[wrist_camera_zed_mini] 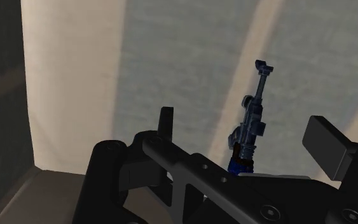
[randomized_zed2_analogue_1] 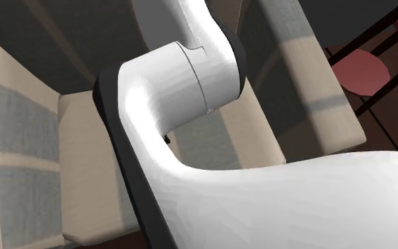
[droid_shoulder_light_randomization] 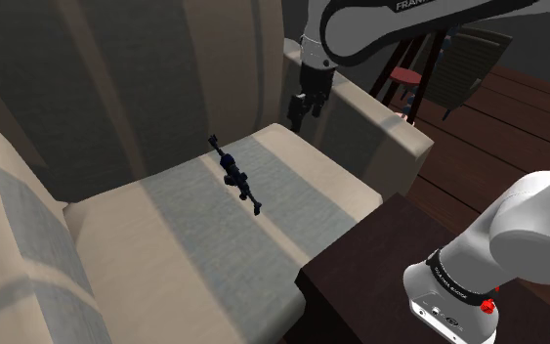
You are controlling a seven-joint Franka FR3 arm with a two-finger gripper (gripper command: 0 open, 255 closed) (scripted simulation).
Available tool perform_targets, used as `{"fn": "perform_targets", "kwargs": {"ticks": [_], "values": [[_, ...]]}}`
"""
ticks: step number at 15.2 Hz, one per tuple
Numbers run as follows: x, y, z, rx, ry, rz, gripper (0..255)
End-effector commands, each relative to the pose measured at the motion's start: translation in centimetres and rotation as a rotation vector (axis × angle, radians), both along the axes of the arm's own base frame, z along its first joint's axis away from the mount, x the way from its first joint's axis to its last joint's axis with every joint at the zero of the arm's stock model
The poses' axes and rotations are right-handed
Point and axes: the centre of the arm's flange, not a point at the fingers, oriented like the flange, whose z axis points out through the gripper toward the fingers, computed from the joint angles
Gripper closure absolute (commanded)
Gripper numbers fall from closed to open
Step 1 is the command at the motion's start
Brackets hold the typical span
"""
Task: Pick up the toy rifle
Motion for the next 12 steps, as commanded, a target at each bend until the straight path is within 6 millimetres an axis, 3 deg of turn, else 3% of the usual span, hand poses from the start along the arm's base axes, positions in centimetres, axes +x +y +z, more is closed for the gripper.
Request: {"fn": "perform_targets", "kwargs": {"ticks": [1, 12], "values": [[1.9, 0.8, -1.7, 0.001, 0.0, 0.001, 0], [11.4, 6.6, -11.1, 0.0, 0.007, 0.01, 0]]}}
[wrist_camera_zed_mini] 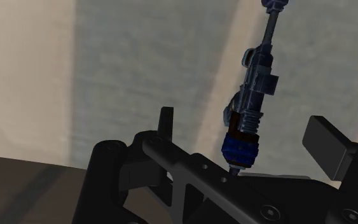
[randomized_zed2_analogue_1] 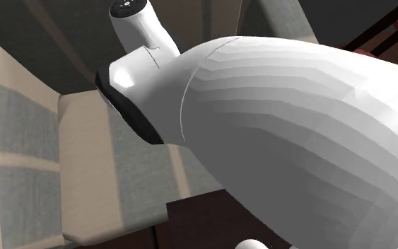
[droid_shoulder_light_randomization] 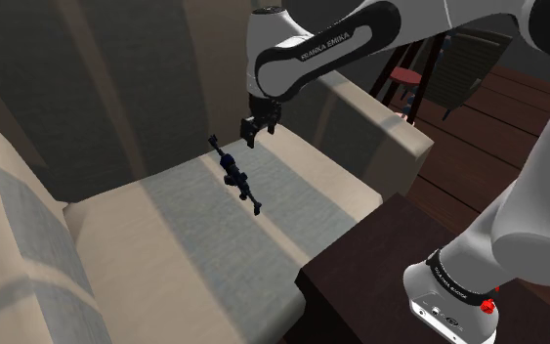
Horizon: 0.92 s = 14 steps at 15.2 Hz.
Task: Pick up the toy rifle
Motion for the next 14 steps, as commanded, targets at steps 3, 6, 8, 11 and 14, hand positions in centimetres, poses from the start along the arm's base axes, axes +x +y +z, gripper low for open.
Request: {"fn": "perform_targets", "kwargs": {"ticks": [3, 6, 8, 11, 14], "values": [[3.3, 2.2, -3.3, 0.0, 0.003, 0.003, 0], [5.8, 3.8, -5.9, -0.001, 0.005, 0.006, 0], [7.5, 4.8, -7.6, -0.001, 0.006, 0.007, 0], [10.0, 6.4, -10.1, -0.001, 0.008, 0.01, 0], [10.0, 6.4, -11.6, -0.001, 0.008, 0.01, 0]]}}
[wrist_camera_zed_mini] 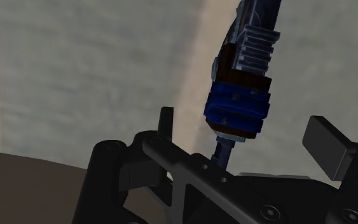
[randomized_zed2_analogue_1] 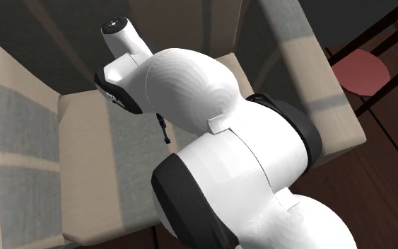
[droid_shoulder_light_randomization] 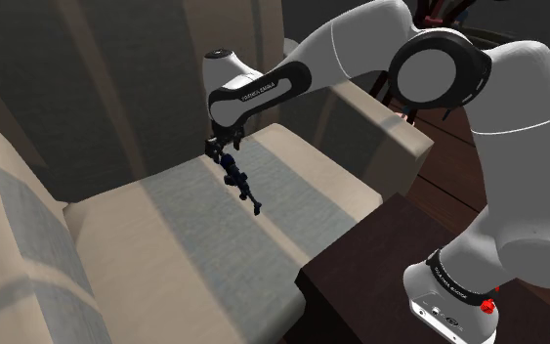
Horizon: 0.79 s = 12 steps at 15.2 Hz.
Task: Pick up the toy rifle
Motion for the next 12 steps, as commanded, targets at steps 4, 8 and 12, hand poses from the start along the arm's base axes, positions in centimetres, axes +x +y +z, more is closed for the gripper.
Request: {"fn": "perform_targets", "kwargs": {"ticks": [4, 8, 12], "values": [[0.1, 0.0, -2.7, 0.0, -0.001, 0.0, 0], [0.1, 0.1, -3.0, 0.0, 0.0, 0.0, 255], [0.1, 0.1, -3.0, 0.0, -0.001, 0.0, 255]]}}
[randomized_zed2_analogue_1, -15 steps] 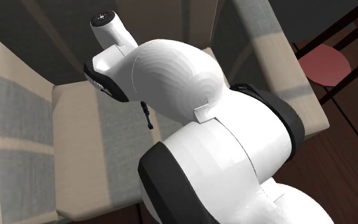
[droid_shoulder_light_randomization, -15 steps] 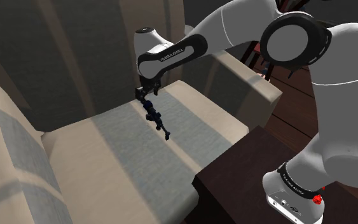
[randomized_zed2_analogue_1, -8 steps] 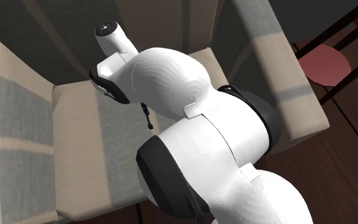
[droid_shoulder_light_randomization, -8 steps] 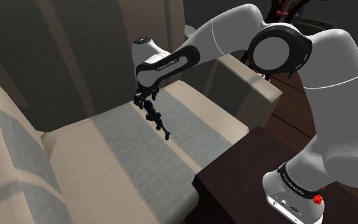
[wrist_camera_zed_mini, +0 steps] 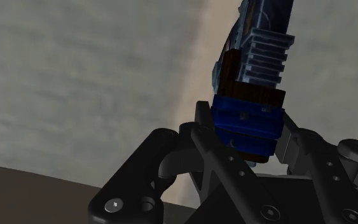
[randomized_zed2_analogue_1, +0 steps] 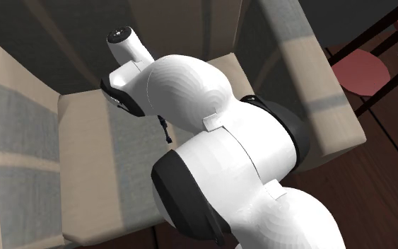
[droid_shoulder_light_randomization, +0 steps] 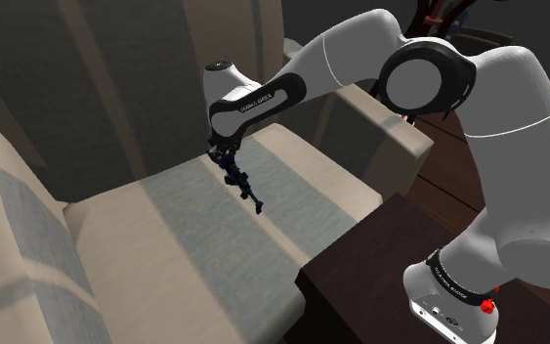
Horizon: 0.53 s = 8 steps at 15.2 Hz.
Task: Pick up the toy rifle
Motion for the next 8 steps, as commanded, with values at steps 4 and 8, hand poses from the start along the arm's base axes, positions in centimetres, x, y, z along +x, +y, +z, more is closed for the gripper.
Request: {"fn": "perform_targets", "kwargs": {"ticks": [4, 8], "values": [[0.0, 0.0, 0.0, 0.0, 0.001, 0.0, 255], [0.0, 0.0, 2.1, 0.0, 0.001, 0.0, 255]]}}
